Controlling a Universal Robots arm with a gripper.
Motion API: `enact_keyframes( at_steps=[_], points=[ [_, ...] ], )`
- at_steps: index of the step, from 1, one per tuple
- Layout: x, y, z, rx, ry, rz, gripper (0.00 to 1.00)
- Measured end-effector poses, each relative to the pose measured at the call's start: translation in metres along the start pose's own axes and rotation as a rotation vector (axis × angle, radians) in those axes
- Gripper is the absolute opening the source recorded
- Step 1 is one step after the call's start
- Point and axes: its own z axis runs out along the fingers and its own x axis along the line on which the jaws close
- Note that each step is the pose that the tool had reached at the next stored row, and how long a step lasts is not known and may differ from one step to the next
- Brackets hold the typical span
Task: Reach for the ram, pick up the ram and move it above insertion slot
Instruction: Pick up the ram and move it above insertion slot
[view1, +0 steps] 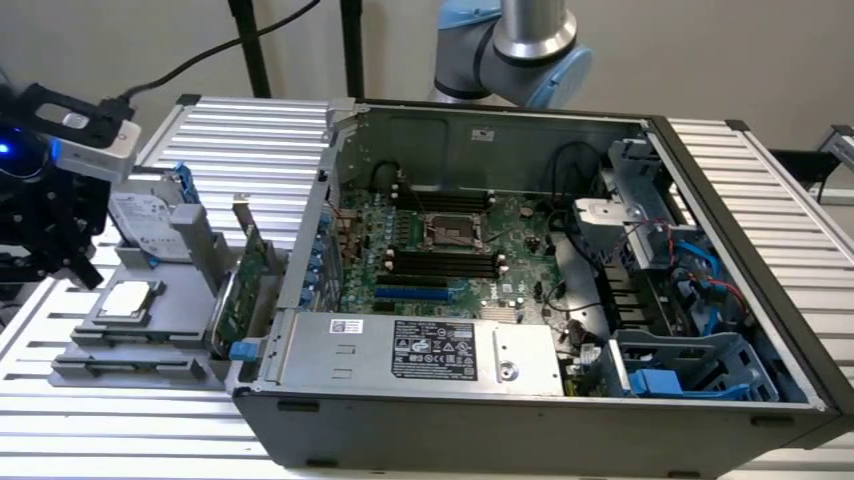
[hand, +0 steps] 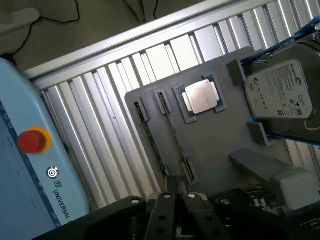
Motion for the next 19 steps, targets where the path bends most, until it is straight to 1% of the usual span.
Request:
enact_keyframes(
  at_steps=[7,14,19],
  points=[
    [0.0000,0.0000,0.0035,0.0002,0.0003,-0.127,0.11],
    [0.0001,0.0000,0.0060,-0.0003,0.0050,-0.256,0.11],
    [0.0001,0.0000,0.0074,-0.0004,0.0102,-0.334,0.11]
  ],
)
